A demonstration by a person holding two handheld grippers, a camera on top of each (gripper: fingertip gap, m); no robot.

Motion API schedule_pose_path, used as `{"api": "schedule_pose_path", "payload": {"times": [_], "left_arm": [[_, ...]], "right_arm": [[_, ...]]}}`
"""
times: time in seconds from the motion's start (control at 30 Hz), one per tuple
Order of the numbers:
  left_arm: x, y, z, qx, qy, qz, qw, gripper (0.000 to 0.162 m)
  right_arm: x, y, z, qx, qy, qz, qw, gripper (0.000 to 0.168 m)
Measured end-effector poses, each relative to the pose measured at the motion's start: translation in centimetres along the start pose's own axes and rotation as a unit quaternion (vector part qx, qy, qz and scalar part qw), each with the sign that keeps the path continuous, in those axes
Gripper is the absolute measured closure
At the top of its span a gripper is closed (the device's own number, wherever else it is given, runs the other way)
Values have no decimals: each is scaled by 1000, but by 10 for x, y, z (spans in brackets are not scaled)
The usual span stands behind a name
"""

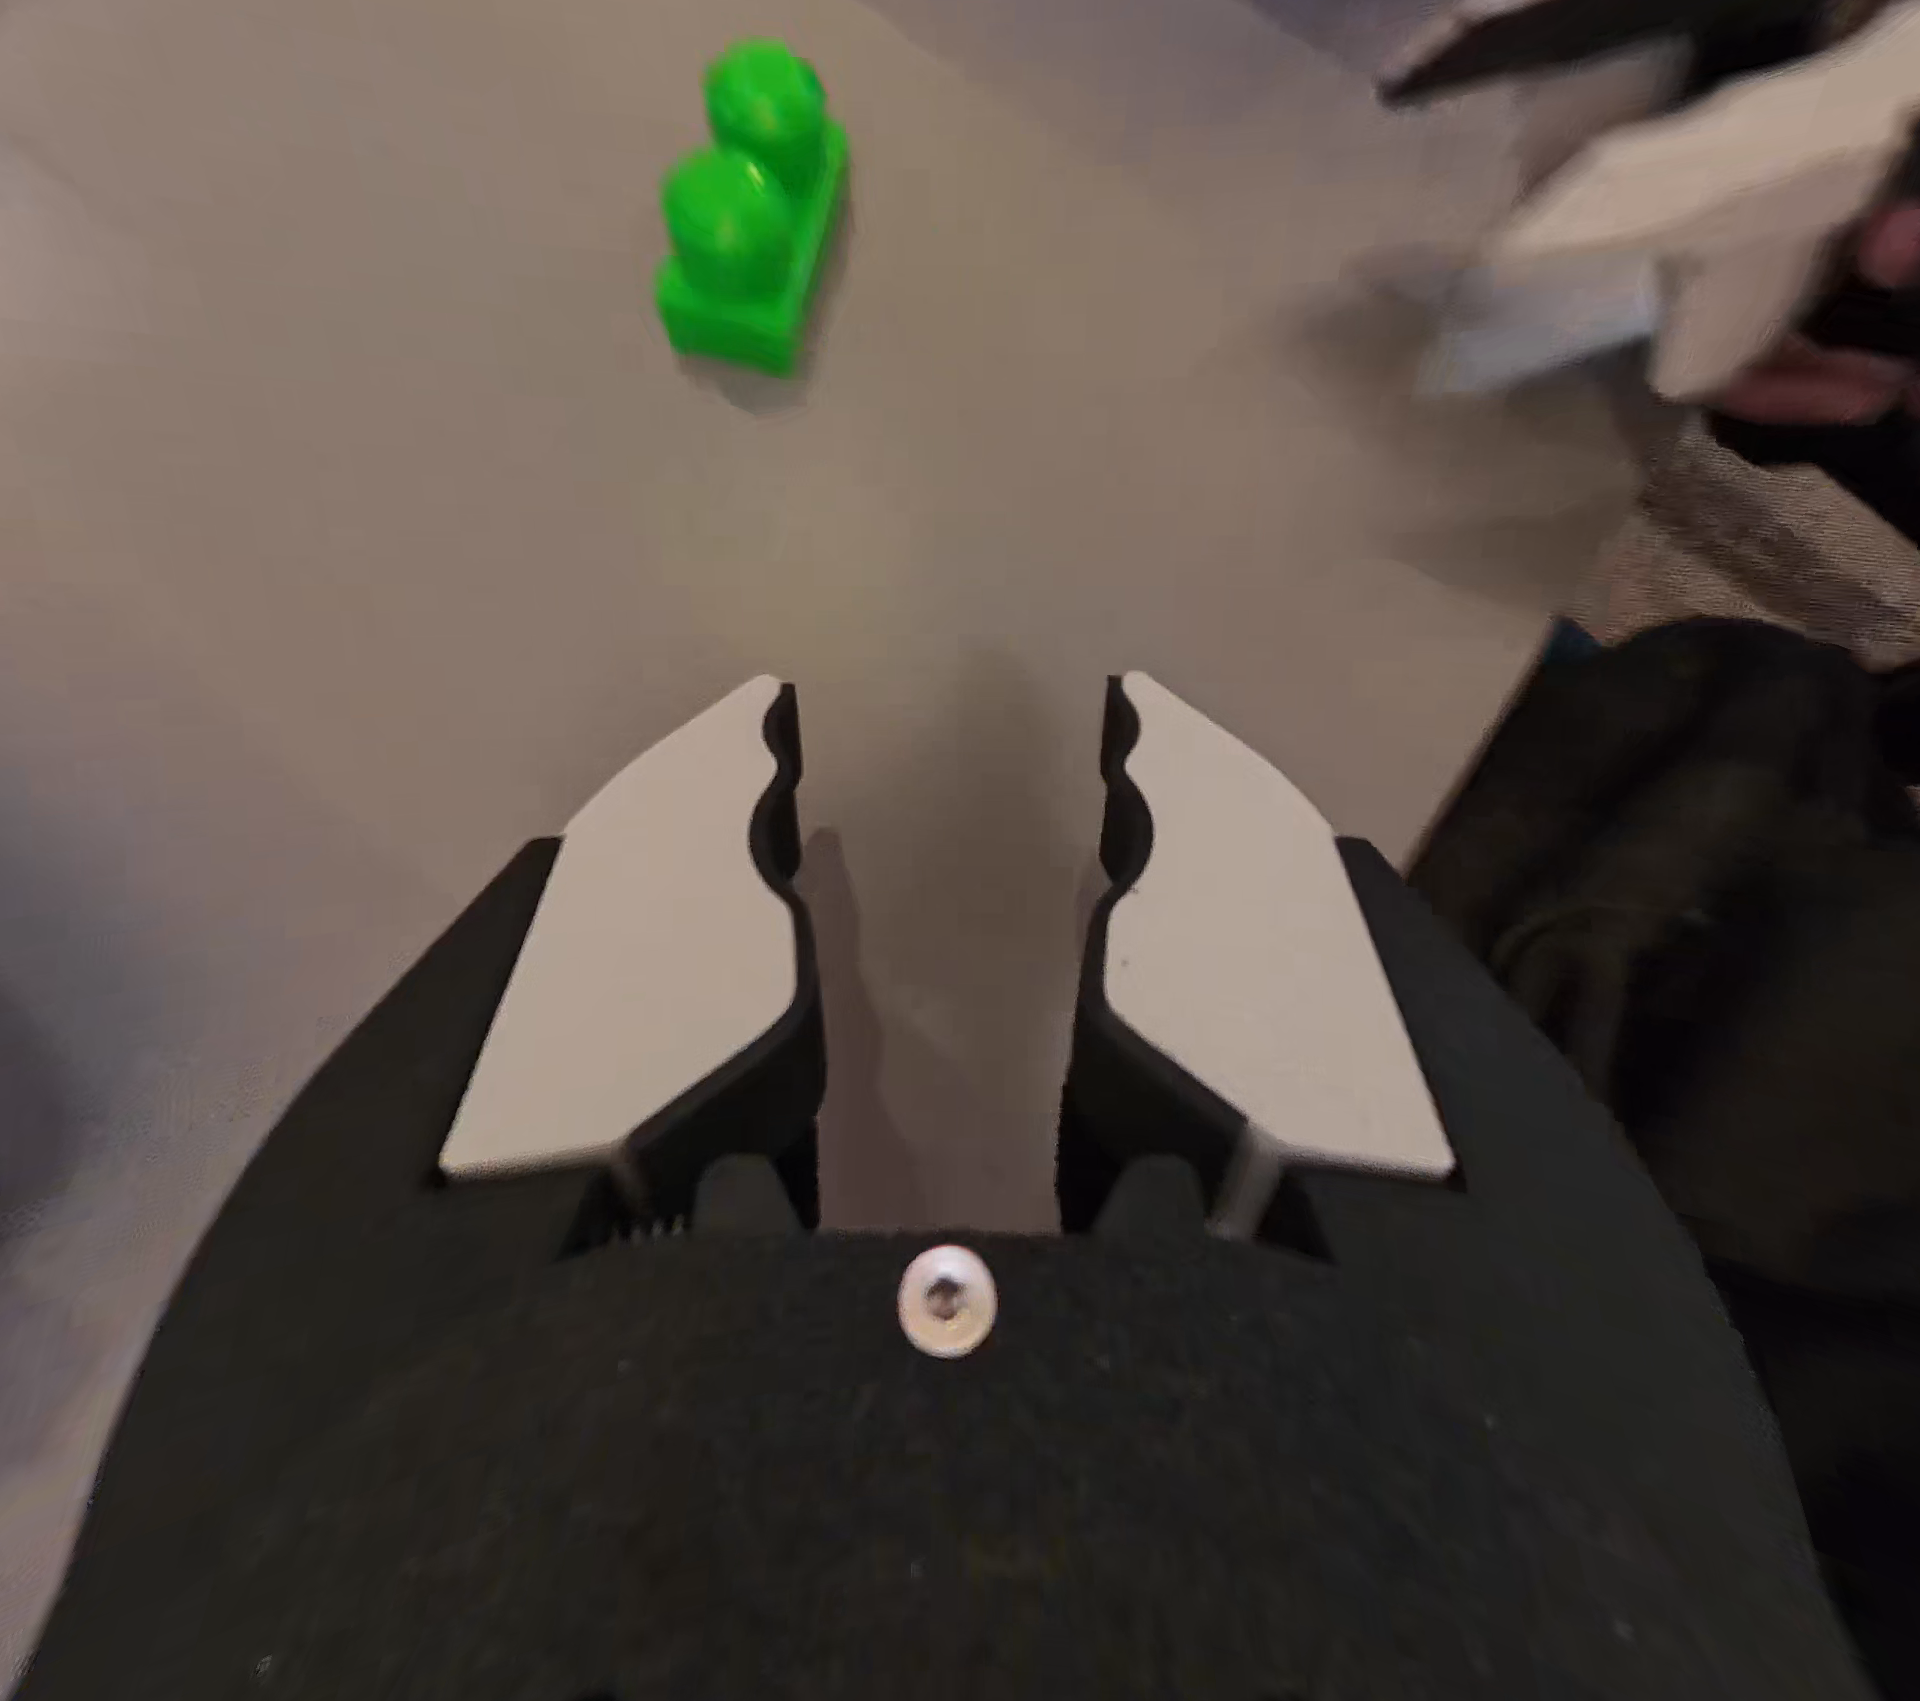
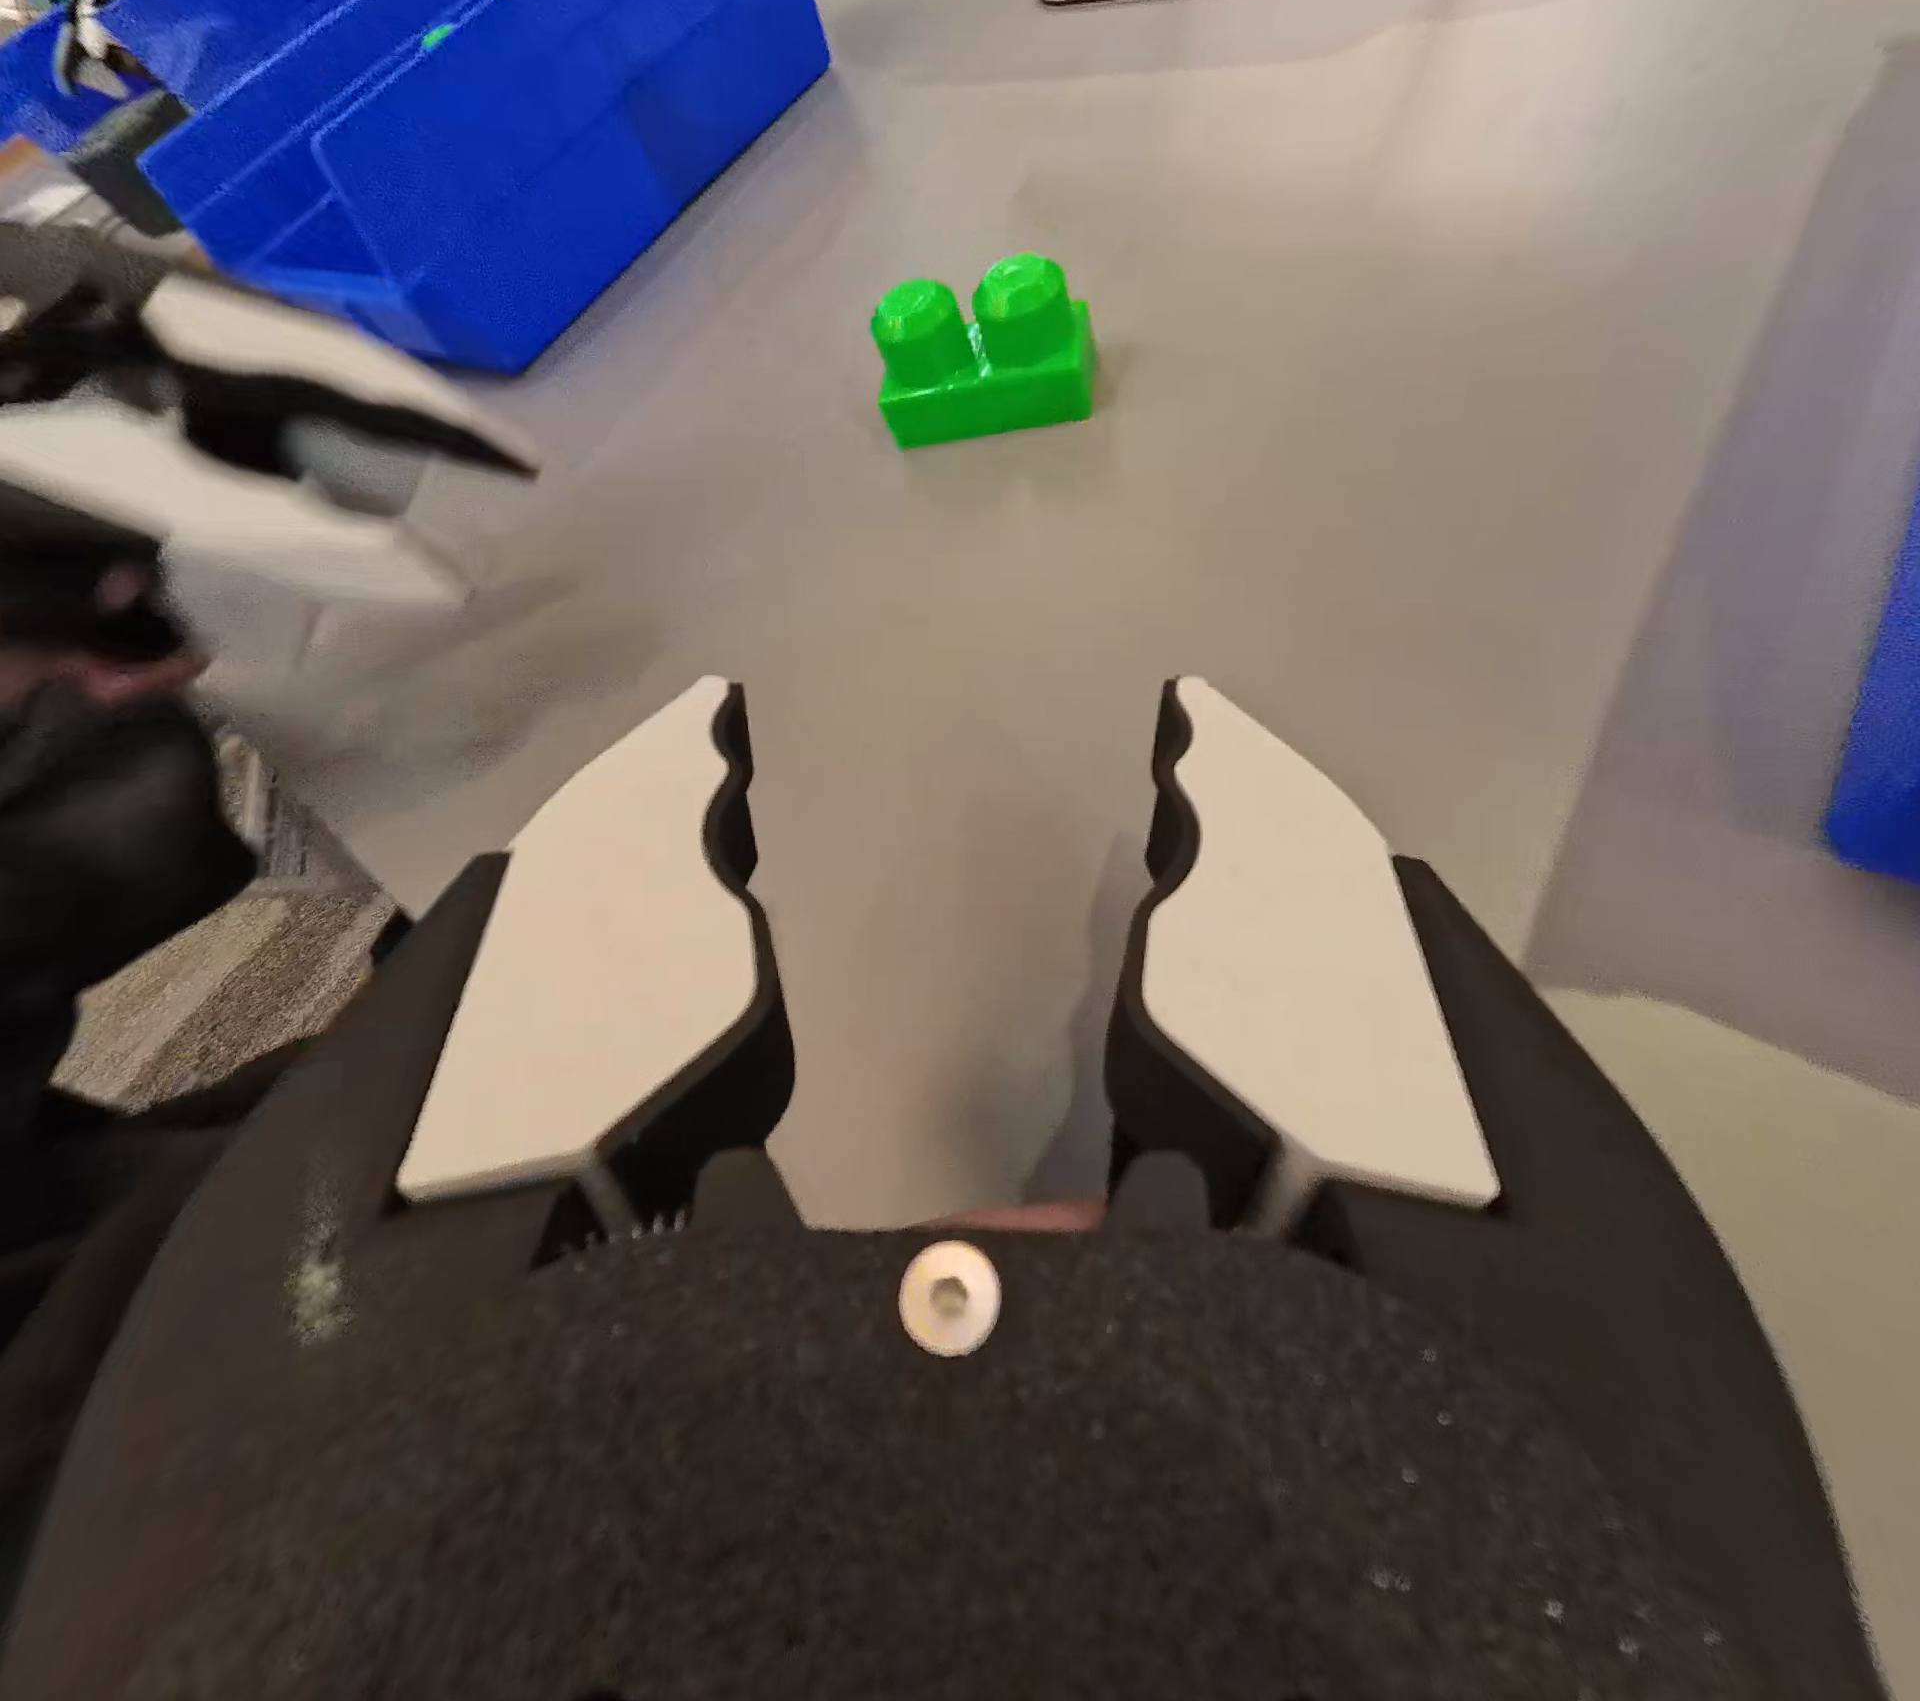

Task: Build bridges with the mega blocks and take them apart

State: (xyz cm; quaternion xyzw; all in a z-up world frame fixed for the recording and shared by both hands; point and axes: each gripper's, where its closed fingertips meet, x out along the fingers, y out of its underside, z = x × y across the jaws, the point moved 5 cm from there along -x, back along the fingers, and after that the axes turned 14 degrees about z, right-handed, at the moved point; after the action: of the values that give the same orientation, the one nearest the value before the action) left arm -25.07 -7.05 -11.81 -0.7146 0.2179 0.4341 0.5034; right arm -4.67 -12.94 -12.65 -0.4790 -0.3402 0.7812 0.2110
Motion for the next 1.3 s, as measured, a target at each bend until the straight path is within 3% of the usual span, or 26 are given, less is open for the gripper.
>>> {"api": "schedule_pose_path", "payload": {"times": [0.07,0.23,0.37,0.5,0.63,0.77,0.87,0.97,1.03,1.1,1.17,1.3], "left_arm": [[-1,14,-14,-17,26,-14,999,107],[-1,10,-34,-3,51,-94,994,111],[4,17,-37,27,19,-49,998,109],[0,24,-35,59,-25,-42,997,106],[-3,28,-30,74,-53,-40,995,107],[-1,29,-28,61,-43,-37,996,106],[3,30,-26,53,-36,-23,998,106],[11,32,-24,48,-36,0,998,106],[18,34,-25,48,-28,19,998,106],[23,33,-27,49,-22,31,998,106],[25,32,-30,57,-21,34,998,106],[26,31,-30,72,-39,39,996,106]], "right_arm": [[18,-16,7,2,12,8,1000,92],[79,-62,15,-48,92,59,993,85],[123,-89,12,-39,115,94,988,84],[148,-85,0,-38,143,148,978,96],[128,-92,12,-69,120,122,983,97],[58,-113,7,-102,151,59,981,97],[-15,-136,-32,-95,221,21,971,97],[-62,-146,-109,-58,292,47,953,97],[-69,-141,-176,-30,334,105,936,97],[-57,-130,-228,3,314,179,932,97],[-40,-121,-260,28,292,227,928,97],[-13,-110,-293,27,324,287,901,96]]}}
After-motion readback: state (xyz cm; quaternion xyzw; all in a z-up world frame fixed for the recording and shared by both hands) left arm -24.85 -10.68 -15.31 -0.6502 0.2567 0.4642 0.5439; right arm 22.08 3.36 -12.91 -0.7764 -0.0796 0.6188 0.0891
